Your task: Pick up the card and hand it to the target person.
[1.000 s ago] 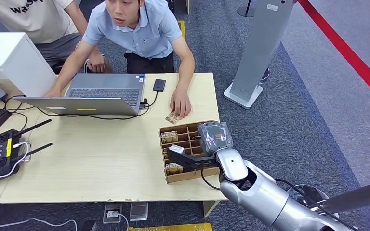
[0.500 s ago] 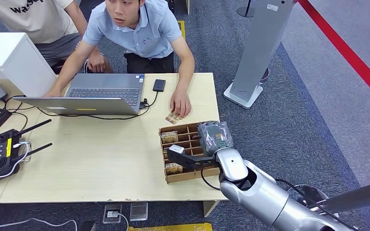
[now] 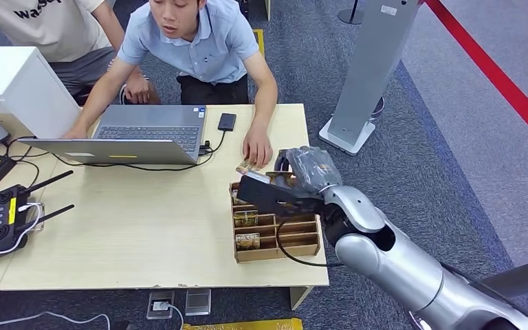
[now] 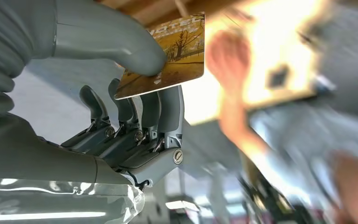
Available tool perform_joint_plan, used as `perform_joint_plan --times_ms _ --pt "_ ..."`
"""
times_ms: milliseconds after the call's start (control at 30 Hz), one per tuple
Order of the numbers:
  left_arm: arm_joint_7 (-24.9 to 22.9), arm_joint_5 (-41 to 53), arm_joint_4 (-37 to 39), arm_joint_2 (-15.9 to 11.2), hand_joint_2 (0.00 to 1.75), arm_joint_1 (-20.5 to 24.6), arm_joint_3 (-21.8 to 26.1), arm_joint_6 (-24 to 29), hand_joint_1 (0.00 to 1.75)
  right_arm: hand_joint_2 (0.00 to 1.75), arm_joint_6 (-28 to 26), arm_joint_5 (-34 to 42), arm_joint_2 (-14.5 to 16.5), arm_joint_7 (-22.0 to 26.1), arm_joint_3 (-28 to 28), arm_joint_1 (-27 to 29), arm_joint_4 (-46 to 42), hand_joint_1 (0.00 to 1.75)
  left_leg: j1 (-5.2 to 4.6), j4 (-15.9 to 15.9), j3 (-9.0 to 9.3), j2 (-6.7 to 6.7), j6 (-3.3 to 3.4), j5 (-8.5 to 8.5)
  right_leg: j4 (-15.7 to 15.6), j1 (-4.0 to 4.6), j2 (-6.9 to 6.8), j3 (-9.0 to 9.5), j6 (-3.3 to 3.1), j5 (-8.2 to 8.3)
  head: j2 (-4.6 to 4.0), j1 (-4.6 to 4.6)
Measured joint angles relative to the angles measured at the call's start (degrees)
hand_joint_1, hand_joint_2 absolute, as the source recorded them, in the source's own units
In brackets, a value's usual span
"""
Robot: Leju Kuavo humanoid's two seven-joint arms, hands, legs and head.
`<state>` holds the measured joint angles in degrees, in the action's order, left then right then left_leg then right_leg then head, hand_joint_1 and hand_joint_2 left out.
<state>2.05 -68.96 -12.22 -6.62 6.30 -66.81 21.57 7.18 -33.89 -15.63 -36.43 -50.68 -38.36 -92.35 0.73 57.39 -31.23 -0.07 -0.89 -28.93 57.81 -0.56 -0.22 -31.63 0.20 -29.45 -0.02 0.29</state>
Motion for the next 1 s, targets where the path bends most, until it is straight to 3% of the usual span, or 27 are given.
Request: perform_joint_plan --times_ms 233,533,1000 --pt "0.1 0.2 0.0 0.0 0.0 0.0 0.0 -0.2 0.0 1.75 -6.5 -0.4 0.1 6.3 0.2 -0.7 -3.5 1.41 0.0 0.0 -0.02 -0.01 0.0 0.0 0.0 0.0 -0.01 0.02 0.0 0.0 0.0 0.03" --pt "0.4 1.6 0.0 0.2 0.0 0.4 0.0 -0.5 0.0 1.75 -24.6 -16.7 2.1 14.0 -1.0 0.6 4.8 1.41 0.0 0.0 -0.03 -0.02 0.0 0.0 0.0 0.0 -0.02 0.02 0.0 0.0 0.0 0.02" --pt "-0.2 1.9 0.0 0.4 0.0 0.9 -0.5 -0.5 0.0 1.75 -29.1 -19.4 3.5 15.2 -1.2 2.4 12.9 1.41 0.0 0.0 -0.03 -0.01 0.0 0.0 0.0 0.0 -0.01 0.01 0.0 0.0 0.0 0.04"
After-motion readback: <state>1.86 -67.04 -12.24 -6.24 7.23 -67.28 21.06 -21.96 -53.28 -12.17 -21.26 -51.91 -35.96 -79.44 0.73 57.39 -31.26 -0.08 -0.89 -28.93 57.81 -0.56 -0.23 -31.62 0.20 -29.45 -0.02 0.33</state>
